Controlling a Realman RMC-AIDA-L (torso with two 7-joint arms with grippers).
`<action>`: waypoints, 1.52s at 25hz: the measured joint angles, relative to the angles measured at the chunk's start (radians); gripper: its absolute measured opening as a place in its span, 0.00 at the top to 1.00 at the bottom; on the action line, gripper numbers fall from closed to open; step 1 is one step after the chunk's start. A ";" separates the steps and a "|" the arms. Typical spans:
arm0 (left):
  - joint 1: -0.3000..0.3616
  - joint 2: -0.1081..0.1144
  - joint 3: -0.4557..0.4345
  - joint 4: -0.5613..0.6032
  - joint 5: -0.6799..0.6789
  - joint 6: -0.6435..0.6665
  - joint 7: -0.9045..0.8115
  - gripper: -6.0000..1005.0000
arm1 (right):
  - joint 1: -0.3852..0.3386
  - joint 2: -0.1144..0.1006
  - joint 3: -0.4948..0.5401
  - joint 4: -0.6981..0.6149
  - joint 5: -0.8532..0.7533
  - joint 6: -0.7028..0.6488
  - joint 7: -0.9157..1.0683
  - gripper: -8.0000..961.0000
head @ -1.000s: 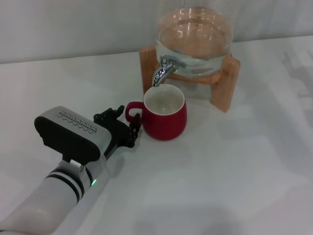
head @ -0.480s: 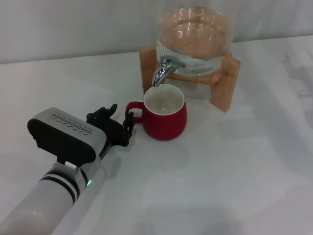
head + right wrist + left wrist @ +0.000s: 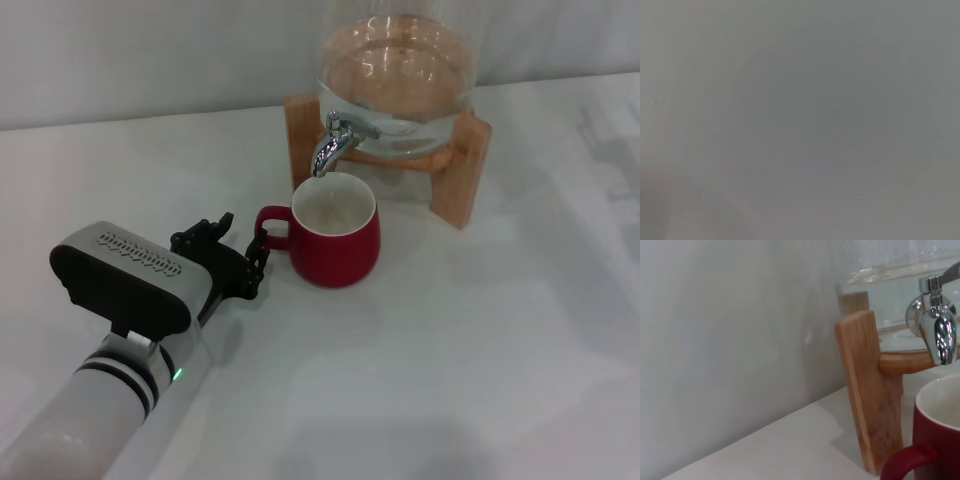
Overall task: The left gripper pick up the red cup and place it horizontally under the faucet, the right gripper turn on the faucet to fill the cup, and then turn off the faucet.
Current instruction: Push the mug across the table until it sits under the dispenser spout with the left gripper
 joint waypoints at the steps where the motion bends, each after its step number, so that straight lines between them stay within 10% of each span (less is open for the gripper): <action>1: 0.001 0.000 -0.004 0.000 0.000 0.000 0.000 0.58 | 0.000 0.000 0.000 0.000 0.000 0.000 0.000 0.27; 38: 0.078 -0.001 -0.032 0.104 0.001 0.037 0.127 0.58 | 0.004 -0.002 0.000 0.000 0.000 -0.017 -0.001 0.27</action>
